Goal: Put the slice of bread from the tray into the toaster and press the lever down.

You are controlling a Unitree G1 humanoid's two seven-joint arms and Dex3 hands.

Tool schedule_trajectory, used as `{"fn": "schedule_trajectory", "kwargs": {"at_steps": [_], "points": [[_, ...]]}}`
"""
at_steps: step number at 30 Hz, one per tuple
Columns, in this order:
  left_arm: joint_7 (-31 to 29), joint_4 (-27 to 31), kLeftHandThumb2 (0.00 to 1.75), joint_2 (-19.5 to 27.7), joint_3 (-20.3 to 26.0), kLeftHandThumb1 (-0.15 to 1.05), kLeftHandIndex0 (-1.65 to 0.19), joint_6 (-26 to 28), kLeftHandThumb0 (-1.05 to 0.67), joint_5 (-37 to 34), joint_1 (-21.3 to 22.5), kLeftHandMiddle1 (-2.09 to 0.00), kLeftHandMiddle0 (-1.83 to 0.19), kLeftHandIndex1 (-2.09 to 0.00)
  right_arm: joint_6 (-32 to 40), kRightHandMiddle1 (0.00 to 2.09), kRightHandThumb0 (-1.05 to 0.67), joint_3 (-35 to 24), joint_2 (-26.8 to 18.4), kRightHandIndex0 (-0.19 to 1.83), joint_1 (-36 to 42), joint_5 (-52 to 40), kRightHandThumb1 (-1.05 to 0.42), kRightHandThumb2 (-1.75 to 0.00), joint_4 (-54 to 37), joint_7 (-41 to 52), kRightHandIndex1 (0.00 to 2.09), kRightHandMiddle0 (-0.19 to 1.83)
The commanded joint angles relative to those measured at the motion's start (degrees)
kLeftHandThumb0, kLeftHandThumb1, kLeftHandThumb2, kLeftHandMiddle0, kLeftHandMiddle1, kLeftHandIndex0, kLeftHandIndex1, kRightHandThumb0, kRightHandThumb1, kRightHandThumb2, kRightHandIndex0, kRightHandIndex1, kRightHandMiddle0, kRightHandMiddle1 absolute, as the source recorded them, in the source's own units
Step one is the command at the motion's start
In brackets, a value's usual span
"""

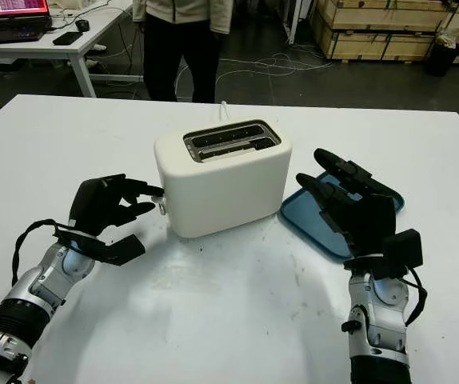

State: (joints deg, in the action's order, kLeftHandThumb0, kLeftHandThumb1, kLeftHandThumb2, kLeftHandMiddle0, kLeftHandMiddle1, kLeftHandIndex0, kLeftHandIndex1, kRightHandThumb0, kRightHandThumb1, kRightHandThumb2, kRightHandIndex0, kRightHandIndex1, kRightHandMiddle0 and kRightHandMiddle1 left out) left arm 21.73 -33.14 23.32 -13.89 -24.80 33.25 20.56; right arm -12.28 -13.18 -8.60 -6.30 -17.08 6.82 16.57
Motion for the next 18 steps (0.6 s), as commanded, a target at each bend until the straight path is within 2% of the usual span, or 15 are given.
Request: {"fn": "schedule_trajectory", "kwargs": {"at_steps": [1, 8, 14, 18], "points": [[-6.8, -2.5, 0.01, -2.9, -7.0, 0.84, -1.20, 2.2, -0.17, 3.8, -2.2, -1.16, -0.82, 0.00, -1.8, 0.00, -0.26, -0.1, 0.5, 0.97, -0.9, 0.0, -0.92, -0.20, 0.3, -0.2, 0.00, 0.82], [-6.6, -1.6, 0.01, 0.5, -7.8, 0.79, -1.25, -2.3, -0.14, 3.4, 0.7, -1.21, -0.90, -0.02, -3.0, 0.00, -0.27, 0.1, 0.6, 0.98, -0.2, 0.9, -0.92, -0.21, -0.1, -0.8, 0.01, 0.82], [-11.8, 1.4, 0.01, 3.6, -8.3, 0.81, -1.25, -0.6, -0.24, 3.3, 3.2, -1.15, -0.89, -0.02, -2.3, 0.00, -0.26, 0.0, 0.7, 0.98, 0.7, 0.3, -0.92, -0.21, -1.2, -1.1, 0.01, 0.83], [-13.2, 1.8, 0.01, 4.5, -9.2, 0.82, -1.26, 0.0, -0.28, 3.9, 4.5, -1.11, -0.91, -0.02, -2.7, 0.00, -0.26, -0.1, 0.3, 0.98, 1.0, 0.8, -0.92, -0.21, -1.3, -1.2, 0.00, 0.82]]}}
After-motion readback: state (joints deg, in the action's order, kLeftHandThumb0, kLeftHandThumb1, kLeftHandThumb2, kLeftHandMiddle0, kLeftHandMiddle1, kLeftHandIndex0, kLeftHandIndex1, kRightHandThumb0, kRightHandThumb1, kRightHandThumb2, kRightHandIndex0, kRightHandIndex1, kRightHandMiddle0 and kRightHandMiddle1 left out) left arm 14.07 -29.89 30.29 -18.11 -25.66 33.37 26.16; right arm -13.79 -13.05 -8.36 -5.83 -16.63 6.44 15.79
